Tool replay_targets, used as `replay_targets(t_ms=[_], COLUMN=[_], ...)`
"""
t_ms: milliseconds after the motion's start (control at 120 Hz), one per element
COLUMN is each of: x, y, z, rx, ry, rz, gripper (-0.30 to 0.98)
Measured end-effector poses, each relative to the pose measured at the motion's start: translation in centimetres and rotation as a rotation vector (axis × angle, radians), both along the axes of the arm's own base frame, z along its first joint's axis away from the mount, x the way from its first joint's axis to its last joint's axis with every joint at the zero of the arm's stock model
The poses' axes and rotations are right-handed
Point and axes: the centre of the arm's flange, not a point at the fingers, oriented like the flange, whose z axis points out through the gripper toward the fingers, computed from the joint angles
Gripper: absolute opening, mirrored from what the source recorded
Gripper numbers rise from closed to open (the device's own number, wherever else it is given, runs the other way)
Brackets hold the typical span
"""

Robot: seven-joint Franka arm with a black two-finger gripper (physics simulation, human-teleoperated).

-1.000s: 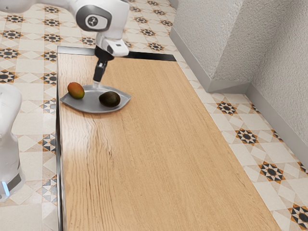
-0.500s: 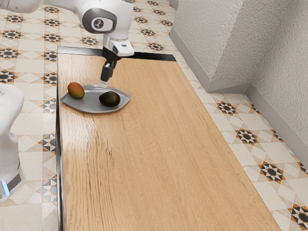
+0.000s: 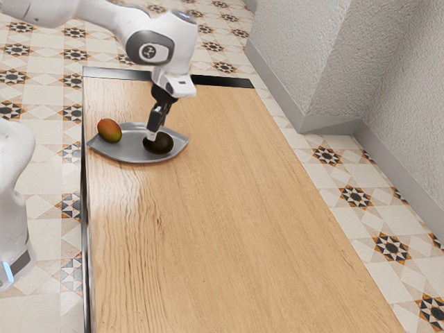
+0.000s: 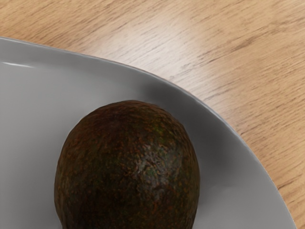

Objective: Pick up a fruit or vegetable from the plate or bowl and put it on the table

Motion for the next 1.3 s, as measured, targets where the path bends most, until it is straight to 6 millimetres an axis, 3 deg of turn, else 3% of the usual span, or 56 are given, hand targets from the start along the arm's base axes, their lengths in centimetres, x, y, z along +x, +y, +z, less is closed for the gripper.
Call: replay_targets(t_ms=[267,667,750,900,1017,1133,1300], x=[-0.3,1.3,1.5,1.3,1.4,1.8,6.1], y=[0.6,-0.1,-0.1,0.4,0.4,0.4,-1.8], z=[-1.8,-4.0,-4.2,-4.6,-4.6,-3.5,2.6], rx=[-0.014,0.008,0.009,0.002,0.004,0.007,0.073], ry=[0.012,0.025,0.02,0.016,0.009,-0.016,-0.124], rz=[0.006,-0.027,-0.029,-0.018,-0.018,-0.02,-0.074], gripper=[0.69,0.68,0.63,0.4,0.33,0.34,0.34])
